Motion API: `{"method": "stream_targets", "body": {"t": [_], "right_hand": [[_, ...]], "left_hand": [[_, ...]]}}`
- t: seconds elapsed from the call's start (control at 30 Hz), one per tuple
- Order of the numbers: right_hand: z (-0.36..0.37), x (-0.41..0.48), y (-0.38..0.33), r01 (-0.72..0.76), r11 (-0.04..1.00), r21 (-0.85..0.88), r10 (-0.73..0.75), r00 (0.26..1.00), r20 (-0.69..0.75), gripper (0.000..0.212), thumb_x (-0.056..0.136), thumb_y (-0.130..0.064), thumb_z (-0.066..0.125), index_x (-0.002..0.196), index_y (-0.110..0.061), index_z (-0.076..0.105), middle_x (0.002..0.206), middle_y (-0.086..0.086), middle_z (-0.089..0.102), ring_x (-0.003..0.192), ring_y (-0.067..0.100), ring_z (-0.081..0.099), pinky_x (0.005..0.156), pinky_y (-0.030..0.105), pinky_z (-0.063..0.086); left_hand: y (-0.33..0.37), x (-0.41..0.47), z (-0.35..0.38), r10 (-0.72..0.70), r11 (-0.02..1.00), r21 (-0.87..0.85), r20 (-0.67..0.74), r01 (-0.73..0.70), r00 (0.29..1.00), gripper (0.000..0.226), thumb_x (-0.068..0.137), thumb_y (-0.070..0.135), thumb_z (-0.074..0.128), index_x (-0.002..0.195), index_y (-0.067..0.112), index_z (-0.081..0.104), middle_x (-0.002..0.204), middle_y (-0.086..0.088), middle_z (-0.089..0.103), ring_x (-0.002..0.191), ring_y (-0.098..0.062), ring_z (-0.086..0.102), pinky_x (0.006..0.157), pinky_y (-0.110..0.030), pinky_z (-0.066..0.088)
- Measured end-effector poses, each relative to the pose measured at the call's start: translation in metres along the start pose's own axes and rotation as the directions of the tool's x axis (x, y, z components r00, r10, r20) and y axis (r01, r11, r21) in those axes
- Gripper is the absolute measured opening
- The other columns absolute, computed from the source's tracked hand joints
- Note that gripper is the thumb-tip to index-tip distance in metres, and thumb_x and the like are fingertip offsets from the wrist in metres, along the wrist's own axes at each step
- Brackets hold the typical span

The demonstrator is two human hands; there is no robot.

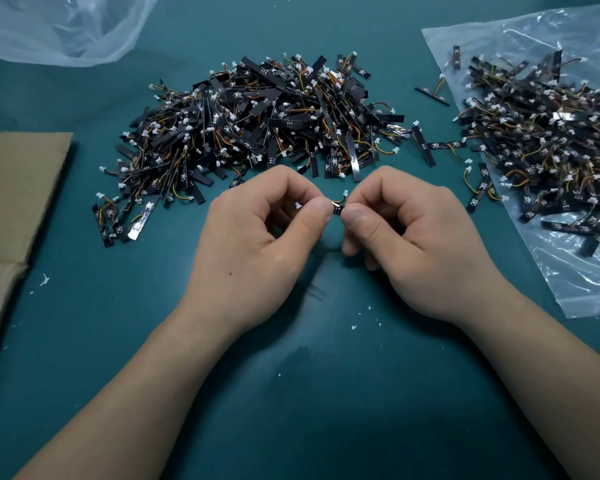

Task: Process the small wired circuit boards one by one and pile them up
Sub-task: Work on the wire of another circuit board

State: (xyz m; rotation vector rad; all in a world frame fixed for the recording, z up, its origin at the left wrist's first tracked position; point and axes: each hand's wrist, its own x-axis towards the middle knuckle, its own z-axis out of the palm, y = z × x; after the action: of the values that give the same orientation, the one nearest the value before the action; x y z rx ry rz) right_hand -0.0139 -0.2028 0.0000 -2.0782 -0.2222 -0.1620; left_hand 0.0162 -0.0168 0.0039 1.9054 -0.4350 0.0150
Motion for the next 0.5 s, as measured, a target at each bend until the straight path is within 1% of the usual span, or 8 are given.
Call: {"method": "stream_targets", "body": {"t": [0.07, 0.13, 0.23, 0.3, 0.4, 0.43, 0.5], "right_hand": [[-0.0005, -0.0003, 0.0003, 0.009, 1.000, 0.002, -0.009, 1.000, -0.007, 0.014, 0.103, -0.021, 0.060, 0.089, -0.023, 0.059, 0.072, -0.009, 0.071, 0.059, 0.012, 0.065, 0.059, 0.015, 0.044], [0.0001, -0.0009, 0.0003, 0.021, 1.000, 0.004, -0.021, 1.000, -0.015, 0.013, 0.103, -0.020, 0.060, 0.091, -0.021, 0.060, 0.071, -0.007, 0.070, 0.058, 0.010, 0.064, 0.060, 0.013, 0.042], [0.0001, -0.0013, 0.0000, 0.024, 1.000, -0.004, -0.024, 1.000, -0.014, 0.013, 0.103, -0.020, 0.061, 0.090, -0.021, 0.060, 0.069, -0.008, 0.069, 0.056, 0.009, 0.060, 0.059, 0.013, 0.041], [-0.0003, -0.0013, -0.0007, 0.016, 1.000, -0.003, -0.016, 1.000, -0.007, 0.013, 0.102, -0.023, 0.061, 0.089, -0.021, 0.061, 0.069, -0.007, 0.069, 0.057, 0.012, 0.060, 0.059, 0.016, 0.041], [0.0004, -0.0034, -0.0025, 0.013, 0.999, -0.038, -0.013, 1.000, 0.007, 0.013, 0.102, -0.027, 0.059, 0.091, -0.022, 0.060, 0.070, -0.005, 0.069, 0.061, 0.017, 0.061, 0.060, 0.021, 0.043], [0.0006, -0.0038, -0.0034, 0.015, 0.998, -0.059, -0.014, 1.000, 0.010, 0.015, 0.103, -0.029, 0.057, 0.090, -0.023, 0.060, 0.069, -0.005, 0.069, 0.061, 0.017, 0.060, 0.060, 0.022, 0.043], [0.0007, -0.0035, -0.0035, 0.016, 0.993, -0.115, -0.014, 1.000, 0.018, 0.025, 0.103, -0.035, 0.052, 0.081, -0.026, 0.056, 0.064, -0.005, 0.063, 0.058, 0.017, 0.054, 0.057, 0.029, 0.041]], "left_hand": [[-0.0007, -0.0005, 0.0006, 0.007, 1.000, 0.015, 0.004, -0.007, 1.000, 0.014, 0.095, 0.027, 0.066, 0.083, 0.020, 0.066, 0.066, 0.000, 0.063, 0.056, -0.012, 0.055, 0.056, -0.018, 0.041], [-0.0015, -0.0009, 0.0005, 0.007, 1.000, 0.027, 0.003, -0.007, 1.000, 0.015, 0.095, 0.028, 0.065, 0.083, 0.019, 0.065, 0.064, -0.001, 0.060, 0.054, -0.007, 0.048, 0.055, -0.016, 0.037], [-0.0021, -0.0018, 0.0004, 0.014, 0.999, 0.040, 0.010, -0.014, 1.000, 0.016, 0.095, 0.028, 0.065, 0.082, 0.019, 0.065, 0.064, -0.001, 0.060, 0.054, -0.008, 0.047, 0.055, -0.016, 0.036], [-0.0009, -0.0028, -0.0006, 0.035, 0.999, 0.037, 0.015, -0.036, 0.999, 0.013, 0.096, 0.024, 0.065, 0.084, 0.019, 0.065, 0.066, 0.001, 0.060, 0.056, -0.011, 0.048, 0.056, -0.017, 0.037], [-0.0008, -0.0048, -0.0024, 0.054, 0.998, 0.009, 0.015, -0.054, 0.998, 0.010, 0.097, 0.019, 0.066, 0.087, 0.019, 0.067, 0.068, 0.000, 0.061, 0.058, -0.021, 0.051, 0.056, -0.024, 0.041], [-0.0002, -0.0048, -0.0030, 0.056, 0.998, 0.001, 0.007, -0.056, 0.998, 0.010, 0.097, 0.019, 0.066, 0.088, 0.019, 0.068, 0.069, 0.000, 0.061, 0.059, -0.023, 0.052, 0.056, -0.026, 0.042], [0.0007, -0.0046, -0.0026, 0.064, 0.998, -0.003, -0.005, -0.064, 0.998, 0.008, 0.097, 0.020, 0.067, 0.090, 0.020, 0.069, 0.070, 0.002, 0.063, 0.060, -0.022, 0.053, 0.058, -0.024, 0.042]]}}
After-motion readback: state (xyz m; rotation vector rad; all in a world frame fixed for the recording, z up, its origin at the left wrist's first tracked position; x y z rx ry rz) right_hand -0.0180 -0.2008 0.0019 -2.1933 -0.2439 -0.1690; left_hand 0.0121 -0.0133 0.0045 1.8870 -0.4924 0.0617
